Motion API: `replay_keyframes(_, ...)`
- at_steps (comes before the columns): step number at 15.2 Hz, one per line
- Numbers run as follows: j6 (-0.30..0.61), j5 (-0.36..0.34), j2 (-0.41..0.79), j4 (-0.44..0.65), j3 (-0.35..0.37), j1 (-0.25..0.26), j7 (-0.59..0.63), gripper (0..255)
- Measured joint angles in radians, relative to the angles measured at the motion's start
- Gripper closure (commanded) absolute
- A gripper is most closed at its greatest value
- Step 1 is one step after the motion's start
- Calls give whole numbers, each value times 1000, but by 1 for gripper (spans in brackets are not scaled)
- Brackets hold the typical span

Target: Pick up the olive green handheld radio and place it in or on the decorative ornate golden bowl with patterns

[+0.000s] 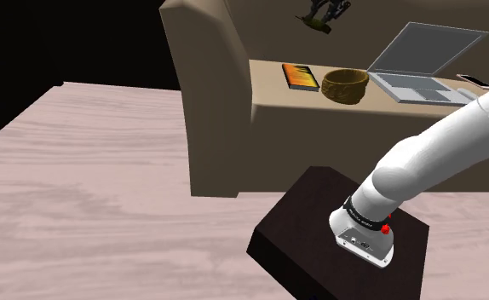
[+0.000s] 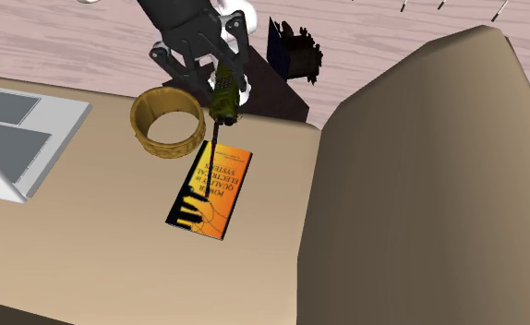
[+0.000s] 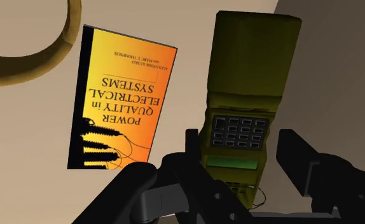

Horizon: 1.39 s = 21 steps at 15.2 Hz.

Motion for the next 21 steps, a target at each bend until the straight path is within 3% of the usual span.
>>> replay_keyframes(7, -66, -56, -155, -103, -57, -56, -86, 255)
replay_keyframes(16, -192, -143, -312, -151, -156, -130, -216, 255)
replay_keyframes(21, -167, -163, -346, -214, -170, -147, -241, 255)
